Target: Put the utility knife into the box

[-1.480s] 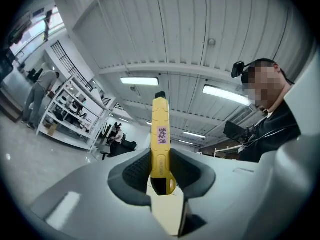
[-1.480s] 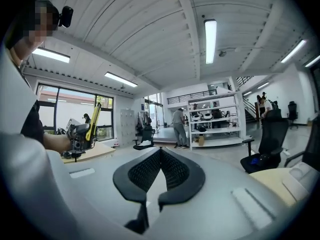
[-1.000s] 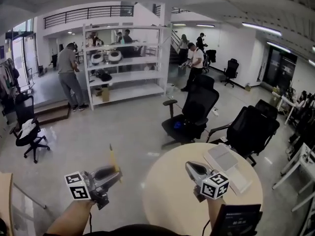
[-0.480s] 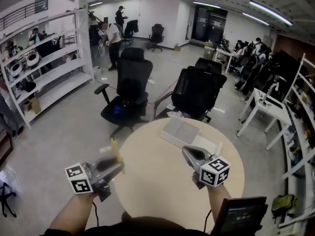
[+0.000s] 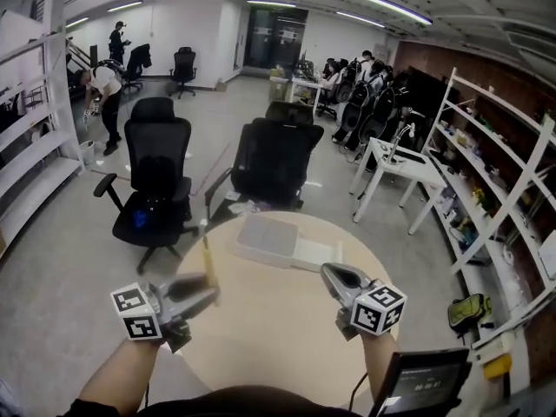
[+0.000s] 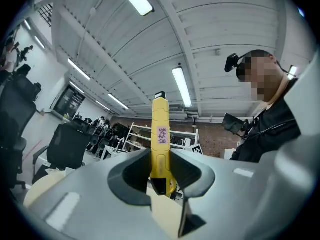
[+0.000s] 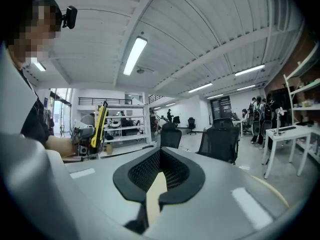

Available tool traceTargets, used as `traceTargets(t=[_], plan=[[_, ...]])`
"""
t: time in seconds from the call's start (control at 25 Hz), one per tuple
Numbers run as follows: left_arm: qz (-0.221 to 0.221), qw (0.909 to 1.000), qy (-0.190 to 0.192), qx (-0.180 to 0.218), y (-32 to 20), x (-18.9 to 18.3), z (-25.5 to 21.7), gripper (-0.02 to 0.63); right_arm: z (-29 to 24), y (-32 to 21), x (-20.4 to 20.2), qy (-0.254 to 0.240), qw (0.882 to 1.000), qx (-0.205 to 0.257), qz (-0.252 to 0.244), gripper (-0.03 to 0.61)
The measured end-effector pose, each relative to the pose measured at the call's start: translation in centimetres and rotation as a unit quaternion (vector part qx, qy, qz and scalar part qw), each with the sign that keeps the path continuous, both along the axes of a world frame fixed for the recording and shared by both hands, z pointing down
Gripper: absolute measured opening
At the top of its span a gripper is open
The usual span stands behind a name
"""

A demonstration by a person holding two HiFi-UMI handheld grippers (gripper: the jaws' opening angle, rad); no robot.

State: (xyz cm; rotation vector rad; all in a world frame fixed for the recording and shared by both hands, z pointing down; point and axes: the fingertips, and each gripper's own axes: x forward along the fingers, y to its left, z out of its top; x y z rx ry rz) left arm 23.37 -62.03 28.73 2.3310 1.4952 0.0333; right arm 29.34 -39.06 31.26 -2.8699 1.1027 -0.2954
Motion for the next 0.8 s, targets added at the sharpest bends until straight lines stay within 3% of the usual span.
traceTargets(t=[0.4, 0.8], plan=[[0.007, 0.9999, 0.007, 0.010, 6.7, 5.0, 0.2, 0.110, -0.4, 8.2, 4.4, 0.011, 1.000, -0.003, 0.016, 0.014], [0.015, 0.9976, -0.007, 0.067, 14.1, 17.8, 3.4, 0.110, 2.4, 15.5, 13.8, 0.014, 0.999, 0.008, 0.028, 0.014]])
